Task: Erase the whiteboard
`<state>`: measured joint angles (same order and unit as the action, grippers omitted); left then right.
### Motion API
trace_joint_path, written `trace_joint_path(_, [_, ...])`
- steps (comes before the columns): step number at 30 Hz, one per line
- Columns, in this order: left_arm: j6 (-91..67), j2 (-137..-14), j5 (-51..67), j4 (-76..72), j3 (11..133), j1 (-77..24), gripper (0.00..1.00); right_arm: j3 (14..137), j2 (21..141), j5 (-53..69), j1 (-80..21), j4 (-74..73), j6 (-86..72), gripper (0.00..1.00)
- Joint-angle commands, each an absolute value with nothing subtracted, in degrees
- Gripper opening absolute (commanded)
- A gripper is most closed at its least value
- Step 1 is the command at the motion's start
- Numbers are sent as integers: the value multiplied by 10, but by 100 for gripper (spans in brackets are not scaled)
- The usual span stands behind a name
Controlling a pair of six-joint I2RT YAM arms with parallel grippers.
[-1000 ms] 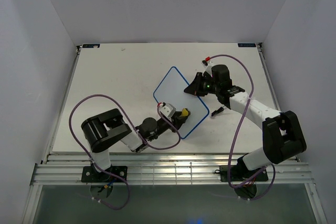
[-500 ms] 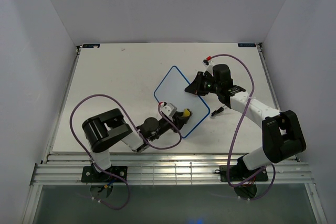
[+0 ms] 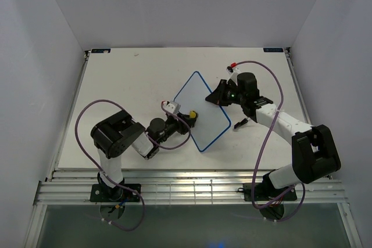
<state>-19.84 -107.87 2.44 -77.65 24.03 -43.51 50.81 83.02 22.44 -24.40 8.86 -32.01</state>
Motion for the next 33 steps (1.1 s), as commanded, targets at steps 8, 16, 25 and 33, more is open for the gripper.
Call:
trace_joint_path(8, [-221,-1150,119,-636,333,-331,2,494,785,400,-272,132,-384,8])
trace_joint_path(16, [-209,-1170,156,-563,390,-305,2,493,795,417,-272,131,-377,8])
trace_joint_path(25, [-221,-1188,202,-549,417,-267,3,485,788,433,-272,142,-376,8])
trace_joint_path(33, [-233,-1177,232,-555,405,-265,2,474,795,426,-272,166,-402,8])
